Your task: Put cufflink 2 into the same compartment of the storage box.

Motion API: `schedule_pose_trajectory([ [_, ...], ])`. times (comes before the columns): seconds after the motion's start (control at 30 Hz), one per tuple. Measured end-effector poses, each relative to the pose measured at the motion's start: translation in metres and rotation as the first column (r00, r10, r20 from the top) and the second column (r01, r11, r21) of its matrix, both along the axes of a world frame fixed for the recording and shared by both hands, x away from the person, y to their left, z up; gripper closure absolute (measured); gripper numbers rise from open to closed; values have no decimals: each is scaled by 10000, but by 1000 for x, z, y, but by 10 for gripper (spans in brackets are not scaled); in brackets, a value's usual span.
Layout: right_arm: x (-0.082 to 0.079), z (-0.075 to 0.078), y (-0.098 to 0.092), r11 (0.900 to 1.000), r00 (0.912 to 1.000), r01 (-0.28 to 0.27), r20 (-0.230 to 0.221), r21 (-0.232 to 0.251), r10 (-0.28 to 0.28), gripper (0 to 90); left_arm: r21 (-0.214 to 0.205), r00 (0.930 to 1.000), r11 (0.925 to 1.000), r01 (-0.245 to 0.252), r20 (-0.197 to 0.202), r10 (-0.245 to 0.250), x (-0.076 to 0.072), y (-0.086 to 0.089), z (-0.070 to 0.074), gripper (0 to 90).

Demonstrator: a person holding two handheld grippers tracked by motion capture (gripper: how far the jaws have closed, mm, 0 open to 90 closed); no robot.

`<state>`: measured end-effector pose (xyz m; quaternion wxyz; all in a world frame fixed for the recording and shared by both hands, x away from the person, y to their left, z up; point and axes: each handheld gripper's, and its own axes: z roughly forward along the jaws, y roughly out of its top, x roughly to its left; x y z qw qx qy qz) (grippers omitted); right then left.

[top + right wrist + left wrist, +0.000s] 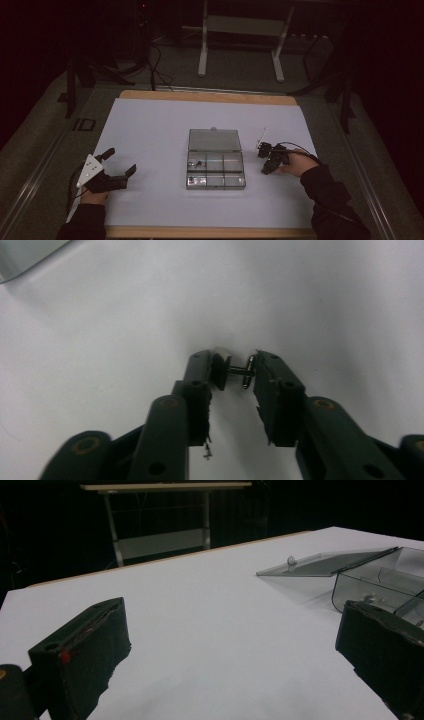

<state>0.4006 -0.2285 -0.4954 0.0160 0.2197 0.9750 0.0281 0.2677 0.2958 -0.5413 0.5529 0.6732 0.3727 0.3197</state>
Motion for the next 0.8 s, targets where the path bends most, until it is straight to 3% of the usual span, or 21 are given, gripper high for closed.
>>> schedule_pose_trajectory([
  [0.6,-2,4,7,9975,9978,-659,-138,-259,655,723,-13,10000,10000,-5,-28,4,0,0,0,16],
  [0.8,-4,12,9,9962,9965,-832,-9,-241,832,723,0,10000,10000,1,-14,-1,0,0,0,16],
])
